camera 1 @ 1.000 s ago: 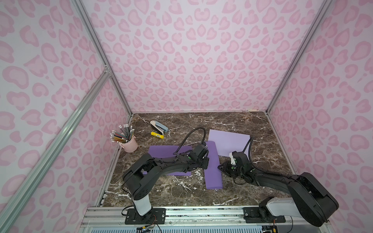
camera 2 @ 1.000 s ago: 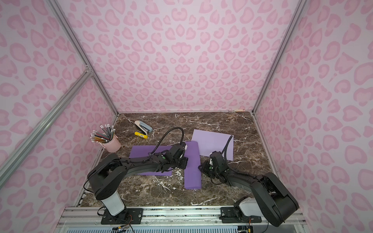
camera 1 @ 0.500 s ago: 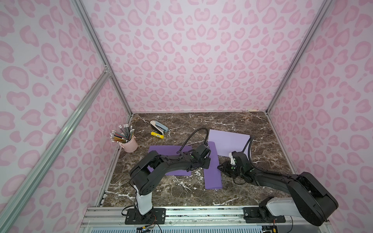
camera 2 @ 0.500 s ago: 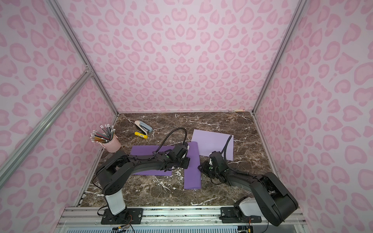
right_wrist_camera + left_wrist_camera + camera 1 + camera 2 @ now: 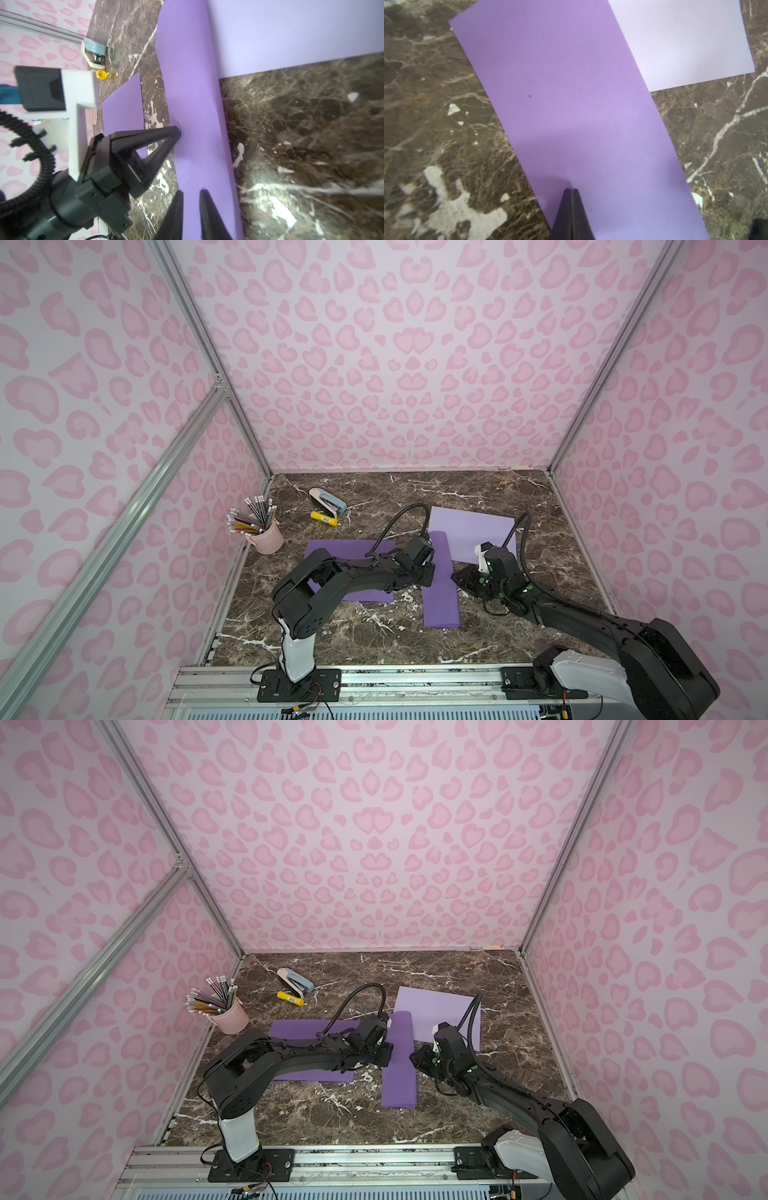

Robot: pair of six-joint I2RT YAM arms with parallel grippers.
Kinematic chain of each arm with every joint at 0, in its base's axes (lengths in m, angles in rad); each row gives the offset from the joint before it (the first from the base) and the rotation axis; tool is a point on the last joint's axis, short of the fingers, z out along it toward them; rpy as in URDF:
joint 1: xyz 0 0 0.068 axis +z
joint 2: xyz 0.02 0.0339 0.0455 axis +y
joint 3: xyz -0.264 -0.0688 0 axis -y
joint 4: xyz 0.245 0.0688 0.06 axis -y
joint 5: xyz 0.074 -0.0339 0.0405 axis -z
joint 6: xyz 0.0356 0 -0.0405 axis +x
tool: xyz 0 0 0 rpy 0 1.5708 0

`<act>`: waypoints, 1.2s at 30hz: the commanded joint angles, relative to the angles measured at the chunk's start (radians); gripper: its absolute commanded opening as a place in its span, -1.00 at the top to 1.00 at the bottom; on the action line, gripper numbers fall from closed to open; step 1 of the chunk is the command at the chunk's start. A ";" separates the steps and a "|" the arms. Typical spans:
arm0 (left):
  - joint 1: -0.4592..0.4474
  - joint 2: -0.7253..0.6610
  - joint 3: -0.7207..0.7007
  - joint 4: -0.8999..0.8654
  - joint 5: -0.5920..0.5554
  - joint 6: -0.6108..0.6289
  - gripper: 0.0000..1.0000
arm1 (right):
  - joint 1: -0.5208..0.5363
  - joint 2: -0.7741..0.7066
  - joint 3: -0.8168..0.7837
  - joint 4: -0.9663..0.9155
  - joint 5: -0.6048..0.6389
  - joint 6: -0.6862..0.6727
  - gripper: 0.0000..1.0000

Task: Fold the rectangular paper in half along the long edge
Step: Fold the paper at the center of the board.

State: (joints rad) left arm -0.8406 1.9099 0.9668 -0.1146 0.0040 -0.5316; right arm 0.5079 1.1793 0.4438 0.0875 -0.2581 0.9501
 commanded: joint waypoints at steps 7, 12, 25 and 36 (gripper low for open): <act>-0.001 0.001 -0.011 -0.019 0.005 -0.007 0.92 | 0.007 0.191 0.095 0.028 -0.052 -0.098 0.94; -0.001 -0.008 -0.008 -0.025 0.007 -0.007 0.92 | -0.010 0.246 0.111 0.030 -0.035 -0.110 0.99; -0.002 -0.035 0.037 -0.038 0.020 -0.002 0.92 | -0.102 0.230 0.014 0.063 -0.055 -0.122 1.00; -0.003 -0.018 0.071 -0.056 0.025 0.019 0.92 | -0.117 0.220 -0.001 0.063 -0.061 -0.123 1.00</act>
State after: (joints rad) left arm -0.8444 1.8816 1.0325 -0.1707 0.0257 -0.5266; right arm 0.3923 1.4036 0.4435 0.1440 -0.3168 0.8402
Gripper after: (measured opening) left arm 0.050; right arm 0.058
